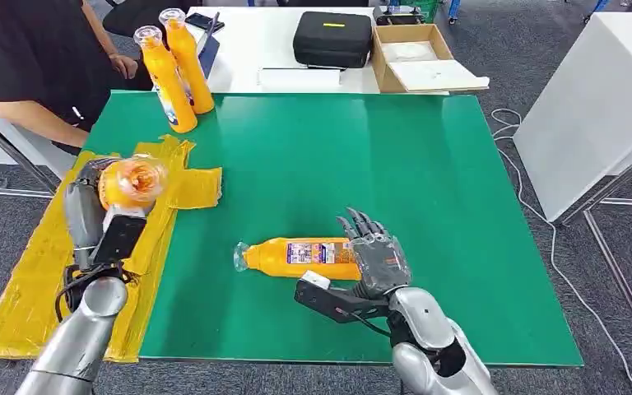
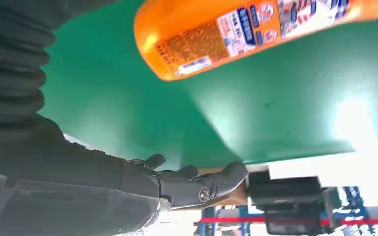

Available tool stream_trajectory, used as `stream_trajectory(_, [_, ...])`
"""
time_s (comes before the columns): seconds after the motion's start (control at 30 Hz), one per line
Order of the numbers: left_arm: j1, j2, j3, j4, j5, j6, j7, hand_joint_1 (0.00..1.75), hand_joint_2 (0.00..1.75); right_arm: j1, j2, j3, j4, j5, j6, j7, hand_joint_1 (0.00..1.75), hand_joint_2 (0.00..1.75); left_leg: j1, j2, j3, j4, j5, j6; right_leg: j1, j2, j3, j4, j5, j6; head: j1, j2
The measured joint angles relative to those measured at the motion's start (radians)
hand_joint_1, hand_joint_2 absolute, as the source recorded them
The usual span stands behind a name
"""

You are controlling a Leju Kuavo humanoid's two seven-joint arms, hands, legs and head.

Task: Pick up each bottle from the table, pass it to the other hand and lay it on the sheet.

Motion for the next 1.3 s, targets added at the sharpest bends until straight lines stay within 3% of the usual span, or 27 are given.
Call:
stream_trajectory(0.2, [-0.119, 0.039, -0.017, 0.307, -0.242, 0.047, 0.082, 1.75, 1.75, -0.07, -0.025, 0.059, 0.052, -0.059, 0.007, -0.007, 0.0, 1.75, 0.0, 0.0, -0.001, 0.0, 0.0, 0.0, 0.0, 0.0, 0.0, 0.0, 0.0, 0.001, 0.0, 0.0])
stream_trajectory(0.23, [-0.133, 0.042, -0.017, 0.346, -0.249, 0.047, 0.082, 1.47, 1.75, -0.078, -0.029, 0.067, 0.056, -0.064, 0.007, -0.007, 0.0, 1.75, 0.0, 0.0, -0.001, 0.0, 0.0, 0.0, 0.0, 0.0, -0.001, 0.0, 0.0, 0.001, 0.0, 0.0])
stream_trajectory(0.27, [-0.144, 0.042, -0.017, 0.371, -0.251, 0.047, 0.083, 0.0, 1.75, -0.084, -0.033, 0.071, 0.06, -0.065, 0.01, -0.007, 0.0, 1.75, 0.0, 0.0, -0.001, 0.0, 0.0, 0.0, 0.0, 0.0, -0.001, 0.0, 0.0, 0.001, 0.0, 0.0])
stream_trajectory(0.3, [-0.154, 0.044, -0.018, 0.403, -0.254, 0.048, 0.083, 0.0, 0.0, -0.089, -0.036, 0.075, 0.064, -0.068, 0.01, -0.007, 0.0, 1.75, 0.0, 0.0, -0.001, 0.0, 0.0, 0.0, 0.0, 0.0, -0.001, 0.0, 0.0, 0.001, 0.0, 0.0])
stream_trajectory(0.47, [-0.212, 0.045, -0.03, 0.529, -0.303, 0.028, 0.144, 0.0, 0.0, -0.113, -0.055, 0.098, 0.081, -0.093, 0.006, -0.007, 0.0, 1.75, 0.0, 0.0, -0.001, 0.0, 0.0, 0.0, 0.0, 0.0, -0.001, 0.0, 0.0, 0.001, 0.0, 0.0])
stream_trajectory(0.5, [-0.22, 0.045, -0.032, 0.548, -0.31, 0.025, 0.153, 0.0, 0.0, -0.116, -0.058, 0.1, 0.084, -0.097, 0.005, -0.007, 0.0, 0.0, 0.0, -0.001, -0.001, 0.0, 0.0, 0.0, 0.0, 0.0, -0.001, 0.0, 0.0, 0.001, 0.0, 0.0])
stream_trajectory(0.93, [-0.263, 0.05, -0.06, 0.666, -0.341, -0.051, 0.203, 0.0, 0.0, -0.128, -0.071, 0.121, 0.112, -0.108, -0.001, -0.007, 0.0, 0.0, 0.0, 0.0, -0.001, 0.0, 0.0, 0.0, 0.0, 0.0, -0.001, 0.0, 0.0, 0.001, 0.0, 0.0])
stream_trajectory(0.97, [-0.263, 0.052, -0.061, 0.667, -0.344, -0.053, 0.202, 0.0, 0.0, -0.129, -0.072, 0.123, 0.114, -0.109, -0.001, -0.007, 0.0, 1.75, 0.0, 0.0, -0.001, 0.0, 0.0, 0.0, 0.0, 0.0, -0.001, 0.0, 0.0, 0.001, 0.0, 0.0])
stream_trajectory(1.3, [-0.264, 0.059, -0.068, 0.668, -0.31, -0.061, 0.153, 0.0, 0.0, -0.144, -0.085, 0.129, 0.161, -0.135, 0.006, -0.02, 0.0, 1.75, 0.0, 0.0, -0.001, 0.0, 0.0, 0.0, 0.0, 0.0, 0.0, 0.0, 0.0, 0.001, 0.0, 0.0])
